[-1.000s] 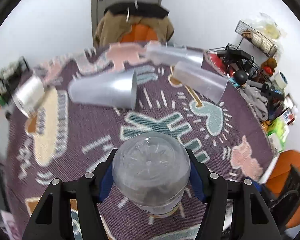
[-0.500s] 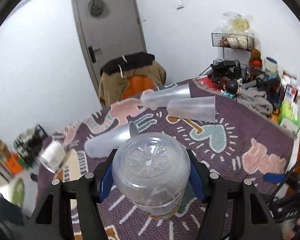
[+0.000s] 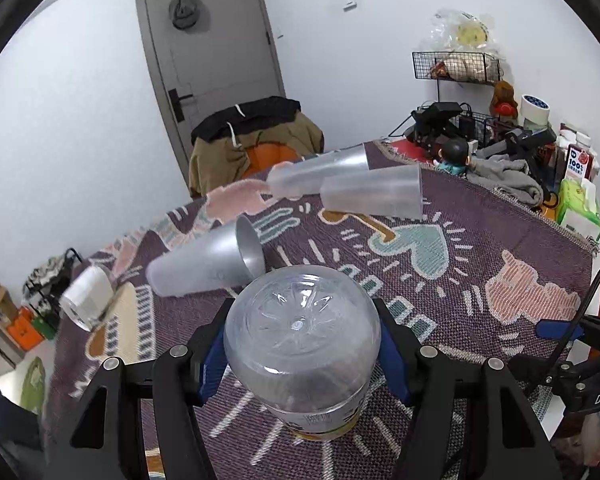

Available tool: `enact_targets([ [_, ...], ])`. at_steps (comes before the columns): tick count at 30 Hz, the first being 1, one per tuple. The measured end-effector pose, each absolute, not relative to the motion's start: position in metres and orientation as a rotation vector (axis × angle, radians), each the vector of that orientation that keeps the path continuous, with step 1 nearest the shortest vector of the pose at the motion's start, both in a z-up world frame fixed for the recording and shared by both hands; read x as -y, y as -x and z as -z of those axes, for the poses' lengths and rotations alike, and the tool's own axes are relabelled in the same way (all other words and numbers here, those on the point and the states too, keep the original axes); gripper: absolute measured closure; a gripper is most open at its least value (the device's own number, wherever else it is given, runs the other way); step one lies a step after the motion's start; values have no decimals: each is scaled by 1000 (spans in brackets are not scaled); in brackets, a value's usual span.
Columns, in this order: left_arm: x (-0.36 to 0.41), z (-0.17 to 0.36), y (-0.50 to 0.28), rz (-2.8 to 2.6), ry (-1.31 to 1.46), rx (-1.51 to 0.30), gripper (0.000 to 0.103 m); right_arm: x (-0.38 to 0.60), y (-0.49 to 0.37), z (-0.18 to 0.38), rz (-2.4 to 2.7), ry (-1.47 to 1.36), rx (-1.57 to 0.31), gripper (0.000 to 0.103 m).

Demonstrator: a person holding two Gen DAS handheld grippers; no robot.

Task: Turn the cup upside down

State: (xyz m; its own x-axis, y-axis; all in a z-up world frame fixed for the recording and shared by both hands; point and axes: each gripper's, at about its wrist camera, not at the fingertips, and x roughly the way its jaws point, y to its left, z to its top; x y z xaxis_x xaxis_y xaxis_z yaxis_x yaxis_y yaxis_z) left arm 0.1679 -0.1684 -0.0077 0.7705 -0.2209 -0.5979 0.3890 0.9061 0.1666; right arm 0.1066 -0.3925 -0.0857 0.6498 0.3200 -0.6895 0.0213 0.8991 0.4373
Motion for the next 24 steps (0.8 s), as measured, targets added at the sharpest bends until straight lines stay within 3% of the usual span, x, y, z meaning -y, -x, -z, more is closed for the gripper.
enact_targets([
  [4, 170, 16, -168, 350, -289, -596, 34, 395, -108, 87, -172, -437, -856, 8],
  [9, 165, 12, -171, 380, -247, -629, 22, 397, -108, 86, -163, -439, -849, 8],
  [11, 163, 6, -168, 370, -242, -614, 9, 398, -108, 86, -163, -442, -850, 8],
  [13, 159, 0, -163, 374, -234, -588, 3, 398, -108, 86, -166, -443, -849, 8],
  [24, 133, -22, -139, 331, -186, -516, 1, 392, -105, 74, -190, -418, -822, 8],
])
